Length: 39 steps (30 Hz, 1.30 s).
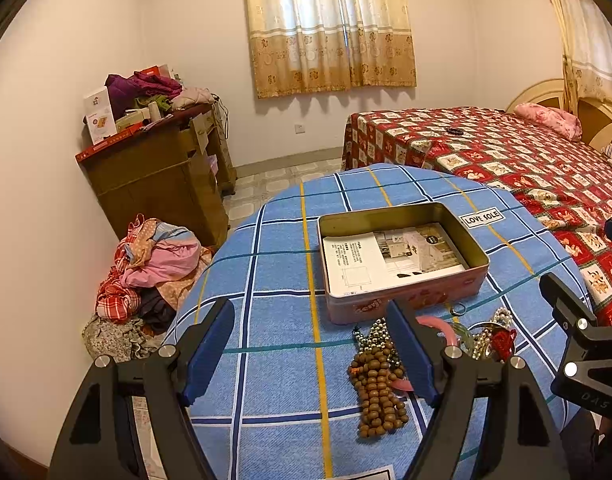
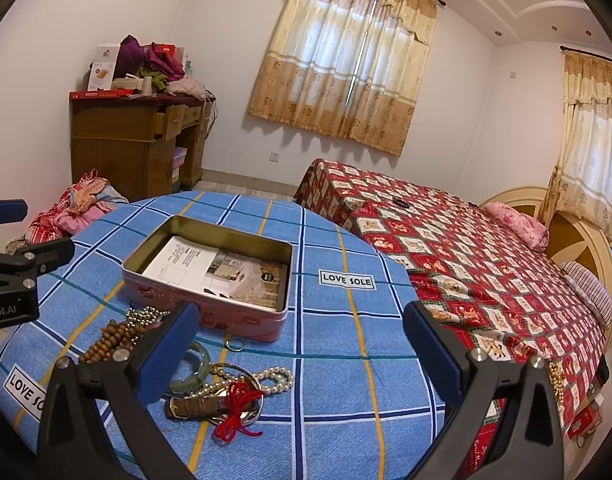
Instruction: Organize jewelry
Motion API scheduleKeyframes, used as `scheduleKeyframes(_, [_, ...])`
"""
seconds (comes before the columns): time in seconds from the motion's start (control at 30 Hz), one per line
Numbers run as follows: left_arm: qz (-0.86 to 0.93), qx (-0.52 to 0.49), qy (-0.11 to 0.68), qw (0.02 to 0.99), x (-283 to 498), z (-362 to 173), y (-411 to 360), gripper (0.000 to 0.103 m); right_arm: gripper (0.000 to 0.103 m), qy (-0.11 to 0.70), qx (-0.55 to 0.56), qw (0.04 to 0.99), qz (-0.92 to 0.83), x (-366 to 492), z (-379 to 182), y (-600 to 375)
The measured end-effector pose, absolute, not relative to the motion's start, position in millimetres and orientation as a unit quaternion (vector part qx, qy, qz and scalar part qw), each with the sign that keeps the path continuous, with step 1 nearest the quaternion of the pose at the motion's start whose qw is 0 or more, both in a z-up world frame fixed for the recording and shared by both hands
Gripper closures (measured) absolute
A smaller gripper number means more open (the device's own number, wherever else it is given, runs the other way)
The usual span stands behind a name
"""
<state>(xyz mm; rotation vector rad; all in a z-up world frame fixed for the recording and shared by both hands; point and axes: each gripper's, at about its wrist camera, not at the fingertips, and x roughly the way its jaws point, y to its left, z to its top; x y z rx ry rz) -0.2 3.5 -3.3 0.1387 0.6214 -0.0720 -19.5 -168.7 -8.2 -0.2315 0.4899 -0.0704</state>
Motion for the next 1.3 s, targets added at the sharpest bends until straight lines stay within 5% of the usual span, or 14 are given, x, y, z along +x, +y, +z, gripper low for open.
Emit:
scheduleKeyframes(1.0, [-0.084, 0.106, 0.386, 0.913, 11, -81, -21, 0.025, 0.002, 0.307, -0.103, 0.945, -0.045, -6, -84, -192])
scheduleKeyframes(1.07, [-0.094, 0.113, 0.392, 0.908, 10, -88, -27, 0.032, 0.002, 0.31, -0.1, 0.945, -0.044, -5, -86, -191])
scheduleKeyframes(1.13, [-0.108, 0.108, 0.409, 0.9, 12, -96, -28, 0.06, 0.002, 0.31, -0.1, 0.944, -0.044, -5, -86, -190])
scheduleKeyframes(1.2, [-0.124, 0.096, 0.417, 0.895, 14, -97, -26, 0.076, 0.002, 0.312, -0.098, 0.944, -0.043, -3, -86, -190])
scheduleKeyframes(1.3, [-0.136, 0.091, 0.409, 0.898, 13, -91, -27, 0.089, 0.002, 0.313, -0.093, 0.944, -0.044, -1, -87, -193])
